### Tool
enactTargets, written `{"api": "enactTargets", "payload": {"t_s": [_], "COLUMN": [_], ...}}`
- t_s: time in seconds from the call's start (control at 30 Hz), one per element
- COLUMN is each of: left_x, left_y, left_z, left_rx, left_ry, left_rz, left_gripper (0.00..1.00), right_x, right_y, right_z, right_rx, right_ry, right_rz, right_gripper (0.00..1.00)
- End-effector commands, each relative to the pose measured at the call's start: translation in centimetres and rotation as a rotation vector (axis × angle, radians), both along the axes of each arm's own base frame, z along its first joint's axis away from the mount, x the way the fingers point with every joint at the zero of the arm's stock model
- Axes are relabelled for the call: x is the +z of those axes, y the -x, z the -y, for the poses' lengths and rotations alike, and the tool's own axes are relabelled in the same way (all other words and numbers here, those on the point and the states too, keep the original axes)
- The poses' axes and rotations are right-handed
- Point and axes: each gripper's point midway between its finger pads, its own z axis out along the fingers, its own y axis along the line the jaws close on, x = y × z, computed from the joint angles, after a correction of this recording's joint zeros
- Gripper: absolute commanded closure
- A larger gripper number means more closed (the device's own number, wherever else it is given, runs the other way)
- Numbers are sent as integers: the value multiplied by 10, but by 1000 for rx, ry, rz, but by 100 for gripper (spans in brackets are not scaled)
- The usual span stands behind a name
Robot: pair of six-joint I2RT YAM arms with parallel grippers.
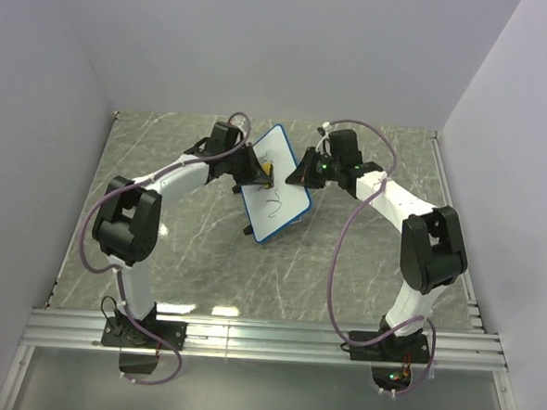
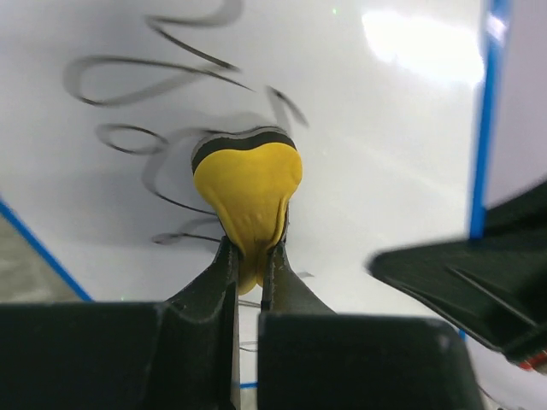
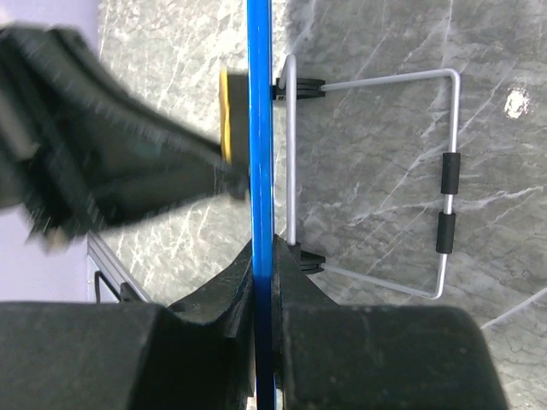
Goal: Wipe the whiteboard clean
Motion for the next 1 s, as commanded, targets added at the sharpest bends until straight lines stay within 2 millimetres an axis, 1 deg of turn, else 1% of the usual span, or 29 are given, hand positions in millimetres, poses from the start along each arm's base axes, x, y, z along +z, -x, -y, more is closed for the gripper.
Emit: {"api": "enactTargets", "payload": {"t_s": [0.0, 0.03, 0.07, 0.1, 0.2, 0.33, 0.43, 0.5, 0.57, 0.6, 0.63, 0.67, 0.7, 0.73, 0.77, 0.8, 0.83, 0.93, 0.97], "left_x": [-49, -58, -60, -74, -91, -107, -111, -99, -71, -63, -52, -28, -24, -16, -2, 4, 14, 11, 4], "left_y": [-10, -10, -17, -17, -14, -10, -9, -9, -13, -11, -9, -13, -10, -8, -17, -19, -24, -29, -30], "left_z": [-17, -23, -26, -30, -39, -47, -49, -42, -24, -17, -8, 12, 19, 31, 40, 45, 51, 57, 57], "left_rx": [1, -4, 2, 4, -10, -8, -20, -50, -98, -123, -165, -206, -229, -255, -260, -265, -264, -268, -270], "left_ry": [-53, -80, -101, -130, -183, -204, -205, -178, -151, -146, -134, -116, -120, -117, -101, -90, -68, -55, -64], "left_rz": [-63, -79, -70, -98, -117, -139, -144, -132, -69, -60, -39, 19, 16, 35, 70, 77, 93, 85, 73], "left_gripper": [100, 100, 100, 100, 100, 100, 100, 100, 100, 100, 100, 100, 100, 100, 100, 100, 100, 100, 100], "right_x": [-42, -43, -42, -42, -42, -43, -41, -41, -41, -41, -43, -44, -44, -45, -46, -46, -47, -48, -48], "right_y": [78, 79, 79, 79, 77, 74, 71, 70, 69, 69, 69, 69, 68, 68, 67, 67, 67, 68, 68], "right_z": [-33, -32, -32, -31, -31, -33, -35, -36, -37, -38, -38, -38, -37, -36, -35, -35, -34, -33, -33], "right_rx": [199, 200, 199, 197, 194, 194, 197, 197, 202, 205, 210, 213, 214, 220, 218, 221, 226, 241, 243], "right_ry": [42, 46, 49, 52, 55, 58, 52, 51, 50, 49, 52, 57, 64, 75, 82, 88, 96, 110, 116], "right_rz": [-226, -229, -226, -228, -231, -233, -232, -233, -233, -234, -234, -235, -235, -234, -232, -228, -233, -235, -233], "right_gripper": [100, 100, 100, 100, 100, 100, 100, 100, 100, 100, 100, 100, 100, 100, 100, 100, 100, 100, 100]}}
